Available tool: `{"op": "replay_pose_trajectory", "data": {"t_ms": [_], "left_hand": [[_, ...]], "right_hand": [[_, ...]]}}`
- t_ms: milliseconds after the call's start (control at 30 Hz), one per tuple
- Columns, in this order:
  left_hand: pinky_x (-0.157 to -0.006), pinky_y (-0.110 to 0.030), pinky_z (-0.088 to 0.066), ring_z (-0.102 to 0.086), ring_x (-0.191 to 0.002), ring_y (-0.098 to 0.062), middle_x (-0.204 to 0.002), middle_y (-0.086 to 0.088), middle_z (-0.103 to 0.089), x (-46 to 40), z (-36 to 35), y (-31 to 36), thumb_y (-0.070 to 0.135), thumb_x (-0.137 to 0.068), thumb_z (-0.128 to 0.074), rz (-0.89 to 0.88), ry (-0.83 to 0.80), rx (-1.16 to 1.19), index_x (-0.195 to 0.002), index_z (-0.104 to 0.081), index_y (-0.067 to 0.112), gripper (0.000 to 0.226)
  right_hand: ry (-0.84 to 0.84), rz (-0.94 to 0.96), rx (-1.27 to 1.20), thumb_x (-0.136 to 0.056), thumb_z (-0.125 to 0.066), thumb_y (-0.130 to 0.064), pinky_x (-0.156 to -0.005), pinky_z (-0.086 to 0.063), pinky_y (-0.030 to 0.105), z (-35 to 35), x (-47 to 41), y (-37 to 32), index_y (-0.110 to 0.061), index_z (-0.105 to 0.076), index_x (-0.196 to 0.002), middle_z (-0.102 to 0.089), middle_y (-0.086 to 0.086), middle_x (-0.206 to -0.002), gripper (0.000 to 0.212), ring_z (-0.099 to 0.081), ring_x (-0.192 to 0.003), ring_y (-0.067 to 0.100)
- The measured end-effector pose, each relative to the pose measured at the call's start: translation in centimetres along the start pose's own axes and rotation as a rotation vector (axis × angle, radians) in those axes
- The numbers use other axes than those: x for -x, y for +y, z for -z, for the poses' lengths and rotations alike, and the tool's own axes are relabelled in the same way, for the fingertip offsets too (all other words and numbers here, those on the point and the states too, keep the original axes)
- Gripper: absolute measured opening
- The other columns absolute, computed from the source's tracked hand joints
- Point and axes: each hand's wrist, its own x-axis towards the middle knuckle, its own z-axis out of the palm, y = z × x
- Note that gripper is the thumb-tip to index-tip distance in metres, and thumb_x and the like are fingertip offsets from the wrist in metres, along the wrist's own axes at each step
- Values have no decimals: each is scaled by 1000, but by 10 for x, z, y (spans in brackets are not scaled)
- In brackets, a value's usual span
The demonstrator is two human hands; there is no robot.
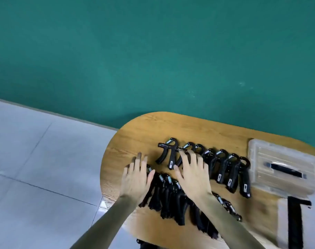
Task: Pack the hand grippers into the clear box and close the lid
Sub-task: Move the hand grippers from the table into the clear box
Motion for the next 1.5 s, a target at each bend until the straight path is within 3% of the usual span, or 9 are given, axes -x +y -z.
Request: {"op": "replay_pose_trajectory", "data": {"t_ms": [267, 433, 600, 700, 867, 1067, 1200, 1500], "left_hand": [[-100, -44, -44, -41, -138, -27, -160, -9, -31, -23, -79, -23, 56, -104, -16, -37, 17, 6, -151, -32, 16, 63], [-113, -46, -34, -21, -150, -25, -168, -4, -8, -16, -121, -33, 57, -104, -12, 52, 15, 141, -159, -9, 22, 66], [-116, -45, -31, -11, -153, -22, -167, 2, 11, -14, -143, -42, 55, -105, -11, -28, -32, 190, -159, 7, 25, 64], [-114, -47, -35, -12, -153, -25, -167, 2, 15, -12, -147, -41, 52, -106, -15, -40, -42, 224, -159, 6, 26, 63], [-106, -48, -42, -35, -141, -30, -168, -4, 10, -6, -146, -34, 48, -104, -29, -72, -21, 227, -160, 1, 22, 68], [-101, -47, -45, -43, -132, -30, -167, -4, 12, -7, -146, -34, 47, -104, -34, -65, -12, 228, -160, 2, 23, 70], [-91, -46, -48, -50, -116, -31, -168, -10, 3, -10, -145, -35, 40, -100, -37, -75, 22, 191, -160, -12, 19, 67], [-83, -50, -51, -51, -107, -35, -167, -14, -5, -12, -139, -36, 31, -90, -50, -48, 35, 167, -158, -19, 18, 76]], "right_hand": [[-8, -4, -60, -99, -40, -49, -93, -47, 50, -74, -42, -18, -19, -36, -147, -42, 12, -144, 57, -43, -128, 35], [-28, -8, -80, -99, -41, -51, -111, -34, 55, -108, -58, -41, -22, -28, -151, -25, 12, -159, 62, -21, -147, 38], [-36, -17, -67, -96, -47, -52, -118, -23, 59, -135, -77, -51, -20, -24, -153, -13, 16, -164, 70, -8, -151, 42], [-75, -86, -68, -94, -52, -54, -120, -17, 59, -145, -88, -52, -21, -10, -158, 0, 15, -167, 83, 0, -151, 43], [-100, -128, -108, -90, -56, -50, -121, -16, 58, -150, -90, -60, -22, -4, -159, 9, 14, -166, 91, 9, -151, 43], [-96, -242, -120, -90, -63, -39, -114, -30, 57, -153, -106, -73, -20, -6, -159, 11, 15, -166, 92, 0, -149, 49], [-111, -289, -152, -88, -63, -24, -97, -43, 53, -153, -109, -77, -19, -10, -159, 12, 12, -166, 89, -7, -148, 48], [-86, -150, -68, -83, -67, -23, -100, -41, 53, -145, -92, -61, -23, -17, -159, 5, 10, -167, 91, -23, -146, 43]]}}
